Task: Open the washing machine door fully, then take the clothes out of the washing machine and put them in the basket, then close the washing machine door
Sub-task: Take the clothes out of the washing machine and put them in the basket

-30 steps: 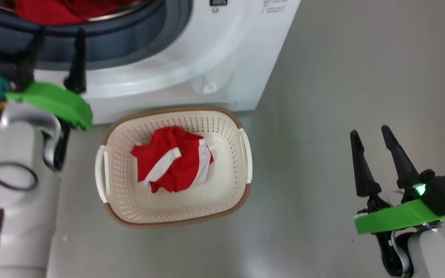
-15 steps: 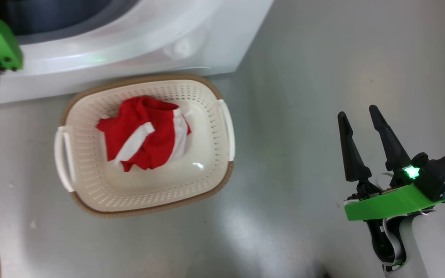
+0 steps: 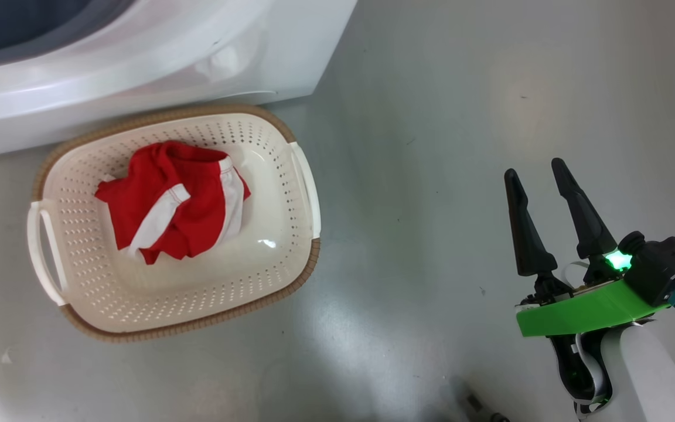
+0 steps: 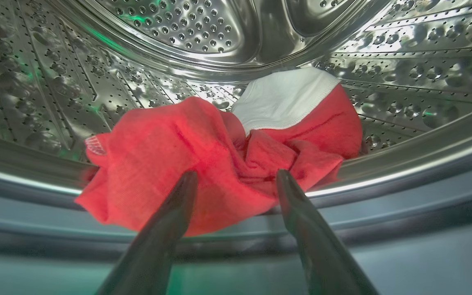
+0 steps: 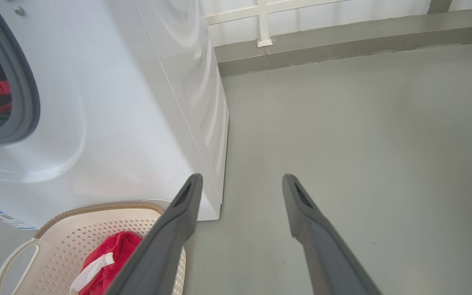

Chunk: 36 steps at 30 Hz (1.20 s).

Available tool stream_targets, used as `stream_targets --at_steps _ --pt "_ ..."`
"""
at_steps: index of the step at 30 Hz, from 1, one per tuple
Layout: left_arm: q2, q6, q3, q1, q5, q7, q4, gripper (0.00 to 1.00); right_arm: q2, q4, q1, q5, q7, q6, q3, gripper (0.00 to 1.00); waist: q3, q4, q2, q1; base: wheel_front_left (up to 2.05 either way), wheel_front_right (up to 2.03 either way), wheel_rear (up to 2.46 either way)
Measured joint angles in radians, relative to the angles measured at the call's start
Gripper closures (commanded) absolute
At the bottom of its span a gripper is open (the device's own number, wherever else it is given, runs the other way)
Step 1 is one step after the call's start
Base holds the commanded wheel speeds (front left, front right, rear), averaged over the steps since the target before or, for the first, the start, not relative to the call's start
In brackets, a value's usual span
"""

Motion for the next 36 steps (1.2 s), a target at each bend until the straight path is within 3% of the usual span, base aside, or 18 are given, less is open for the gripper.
stream_targets --at_steps 2,3,4,5,6,14,23,36 --pt "0.004 0.005 -0.005 -0.006 0.002 0.002 0.005 0.00 0.000 -0.001 0.000 0.000 0.000 0.000 0.000 0.00 0.003 -0.004 0.0000 0.0000 0.00 0.00 0.00" --pt "0.007 0.006 -0.011 -0.008 0.005 0.002 0.008 0.08 0.000 -0.002 0.000 0.001 0.000 0.000 0.000 0.00 0.004 -0.005 -0.0001 0.0000 0.00 0.00 0.00" --pt "0.009 0.006 -0.015 -0.008 0.008 0.002 0.012 0.49 0.000 -0.002 0.000 0.001 0.000 0.000 0.000 0.00 0.005 -0.005 0.0000 0.0000 0.00 0.00 0.00" --pt "0.010 0.009 -0.020 -0.008 0.011 0.002 0.016 0.69 0.000 -0.002 0.000 0.001 0.000 0.000 0.000 0.00 0.005 -0.005 0.0000 0.0000 0.00 0.00 0.00" --pt "0.010 0.012 -0.022 -0.008 0.012 0.002 0.020 1.00 0.000 -0.003 0.000 0.001 0.000 0.000 0.000 0.00 0.004 -0.005 0.0000 0.0001 0.00 0.00 0.00" --pt "0.005 0.010 -0.048 -0.008 0.013 -0.046 0.026 1.00 0.000 -0.005 -0.006 0.001 0.000 0.000 -0.004 0.00 -0.002 0.008 0.0000 0.0000 0.00 0.00 0.00" --pt "-0.051 -0.050 -0.015 0.005 -0.057 -0.122 -0.040 1.00 0.000 -0.005 -0.010 -0.002 0.000 0.000 -0.026 0.00 -0.025 0.037 0.0000 0.0001 0.00 0.00 0.00" --pt "-0.148 -0.075 0.116 0.377 -0.129 -0.124 -0.576 1.00 -0.001 0.000 -0.008 -0.038 0.000 0.000 -0.065 0.00 -0.081 0.113 0.0000 0.0000 0.00 0.00 0.00"
